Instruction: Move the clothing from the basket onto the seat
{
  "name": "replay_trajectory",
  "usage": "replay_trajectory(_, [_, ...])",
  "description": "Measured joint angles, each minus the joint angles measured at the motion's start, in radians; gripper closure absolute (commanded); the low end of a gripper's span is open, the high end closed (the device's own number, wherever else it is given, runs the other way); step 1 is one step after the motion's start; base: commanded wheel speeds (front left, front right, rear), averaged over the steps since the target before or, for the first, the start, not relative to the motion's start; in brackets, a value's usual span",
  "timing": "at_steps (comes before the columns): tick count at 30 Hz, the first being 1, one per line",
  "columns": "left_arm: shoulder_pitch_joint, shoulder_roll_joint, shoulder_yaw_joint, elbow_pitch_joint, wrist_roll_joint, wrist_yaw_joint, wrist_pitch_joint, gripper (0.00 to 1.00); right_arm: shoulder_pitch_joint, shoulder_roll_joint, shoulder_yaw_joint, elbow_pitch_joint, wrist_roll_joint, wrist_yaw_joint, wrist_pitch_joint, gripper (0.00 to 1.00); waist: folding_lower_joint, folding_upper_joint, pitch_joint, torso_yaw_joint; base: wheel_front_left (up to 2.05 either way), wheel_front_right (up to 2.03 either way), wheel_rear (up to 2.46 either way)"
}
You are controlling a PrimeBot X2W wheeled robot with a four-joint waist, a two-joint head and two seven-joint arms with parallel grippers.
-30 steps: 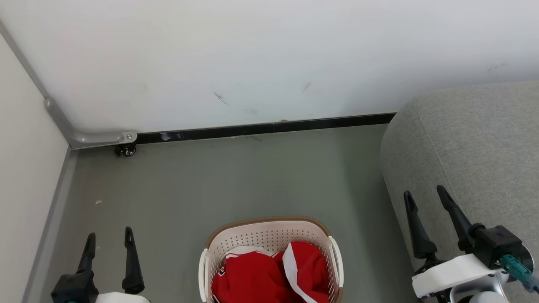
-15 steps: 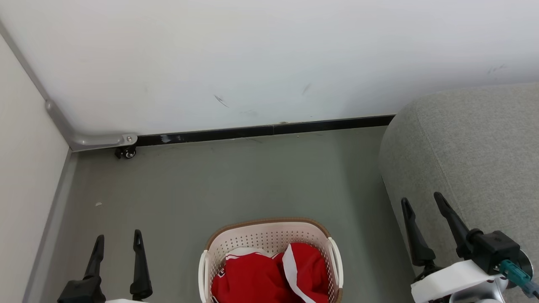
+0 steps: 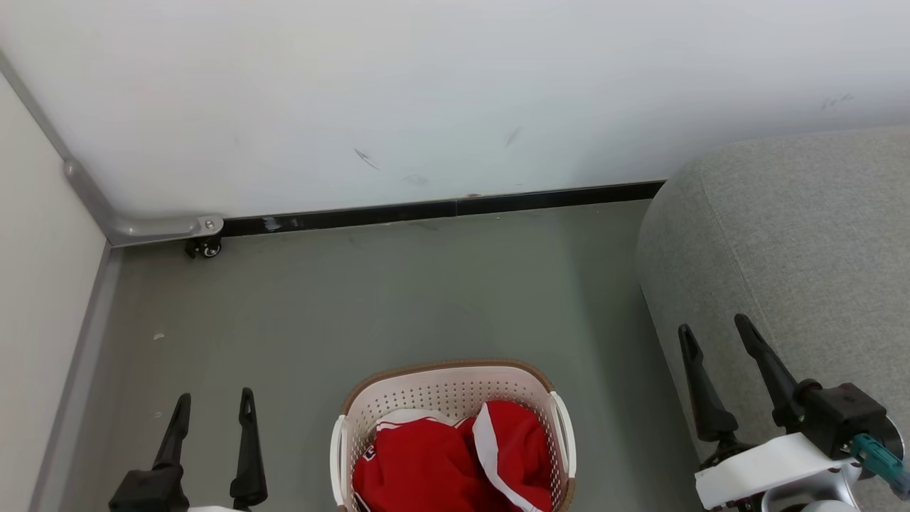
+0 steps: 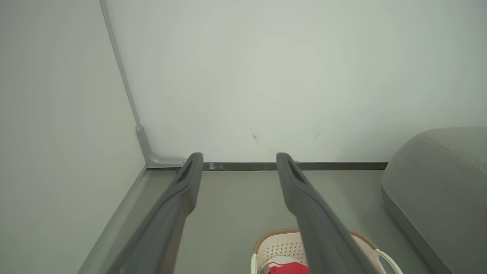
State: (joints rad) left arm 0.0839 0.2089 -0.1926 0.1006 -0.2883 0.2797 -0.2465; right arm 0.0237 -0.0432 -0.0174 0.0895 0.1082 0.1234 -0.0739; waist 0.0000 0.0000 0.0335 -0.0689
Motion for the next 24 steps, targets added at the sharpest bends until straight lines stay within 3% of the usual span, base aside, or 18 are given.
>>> replay_trajectory(24, [-0.064, 0.008, -0.035, -0.016, 0.027, -0.025, 0.013, 0.00, -0.001, 0.001, -0.045, -0.047, 0.012, 0.000, 0.001, 0.00, 0.0000, 0.0000, 0.054, -0.057, 0.00, 0.00, 0.00])
